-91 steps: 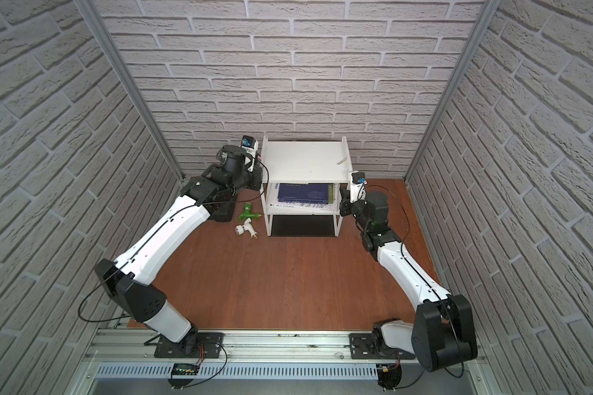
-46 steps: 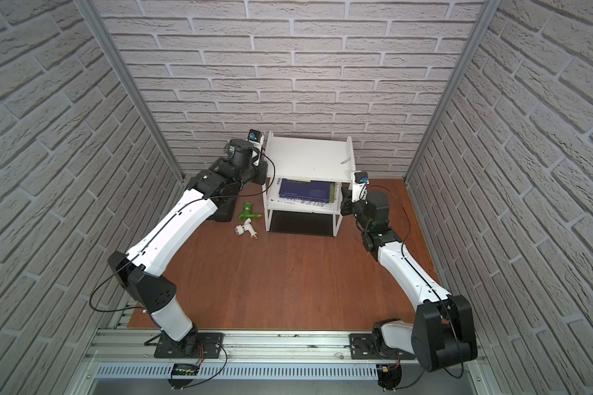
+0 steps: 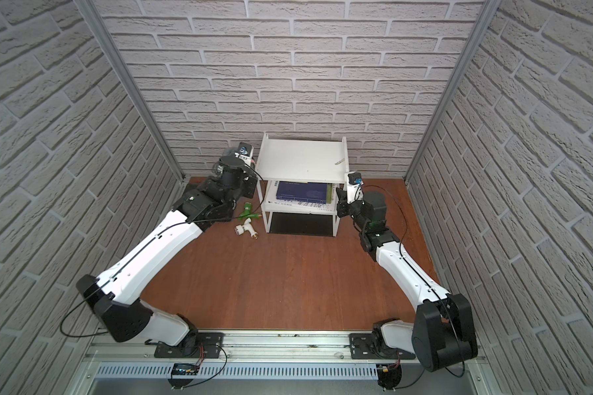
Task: Wipe the bookshelf clean with a cloth
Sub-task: Wipe the dust from the shelf.
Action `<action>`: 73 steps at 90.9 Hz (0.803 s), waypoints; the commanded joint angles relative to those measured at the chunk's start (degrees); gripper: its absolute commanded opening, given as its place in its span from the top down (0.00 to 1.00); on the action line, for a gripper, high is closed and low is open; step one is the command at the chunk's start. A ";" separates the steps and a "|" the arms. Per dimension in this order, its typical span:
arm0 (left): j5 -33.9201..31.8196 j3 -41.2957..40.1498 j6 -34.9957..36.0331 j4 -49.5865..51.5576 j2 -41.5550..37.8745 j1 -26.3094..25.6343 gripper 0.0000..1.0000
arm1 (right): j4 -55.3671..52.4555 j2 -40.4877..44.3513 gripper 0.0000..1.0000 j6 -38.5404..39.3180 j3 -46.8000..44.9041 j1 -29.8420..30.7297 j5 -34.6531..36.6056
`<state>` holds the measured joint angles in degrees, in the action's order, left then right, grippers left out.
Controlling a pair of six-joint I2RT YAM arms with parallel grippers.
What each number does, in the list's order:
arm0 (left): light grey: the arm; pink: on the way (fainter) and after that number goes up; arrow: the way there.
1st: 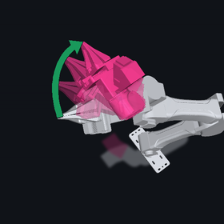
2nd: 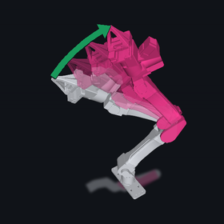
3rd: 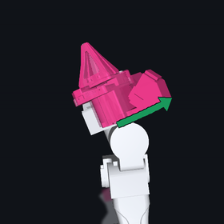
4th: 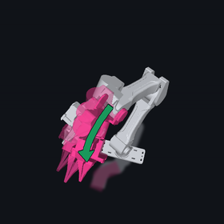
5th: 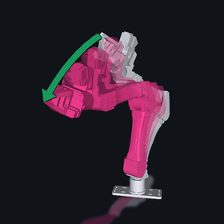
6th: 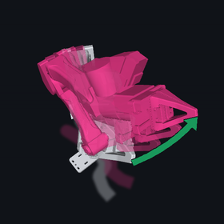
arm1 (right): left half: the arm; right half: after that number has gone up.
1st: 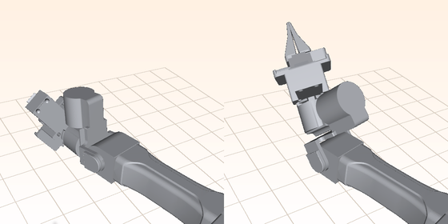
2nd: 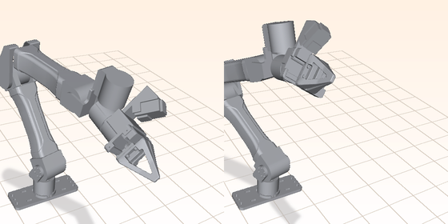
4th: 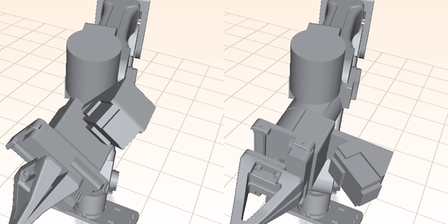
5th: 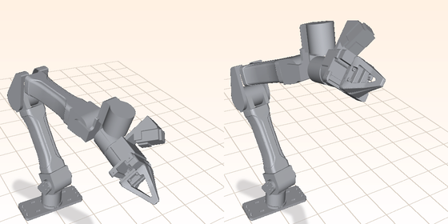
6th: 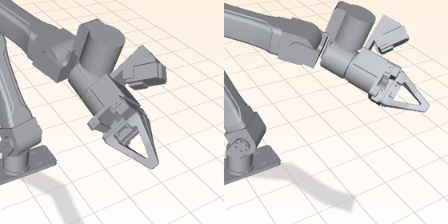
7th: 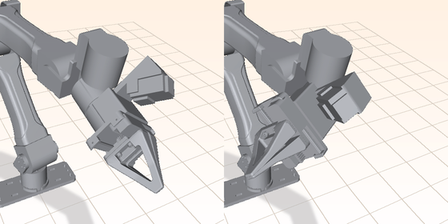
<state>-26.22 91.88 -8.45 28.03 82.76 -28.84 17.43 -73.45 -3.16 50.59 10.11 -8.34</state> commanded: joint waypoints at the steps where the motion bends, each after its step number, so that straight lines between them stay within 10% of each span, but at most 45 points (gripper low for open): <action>1: 13.81 -5.62 -6.69 -4.36 -4.89 5.38 1.00 | -0.59 -0.32 0.94 -8.92 -2.31 1.32 -2.93; 43: 11.85 -41.61 -21.15 -6.96 -29.89 7.40 1.00 | -4.85 -4.79 0.85 -0.30 4.43 0.26 -5.41; 73: 21.63 -45.82 -25.63 -10.55 -31.09 7.23 1.00 | -3.90 -3.24 0.62 -1.49 4.20 0.26 -12.69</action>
<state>-10.72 42.74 -33.15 23.97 52.49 -21.58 14.33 -76.58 -2.74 54.76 9.63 -13.37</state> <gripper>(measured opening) 0.136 0.315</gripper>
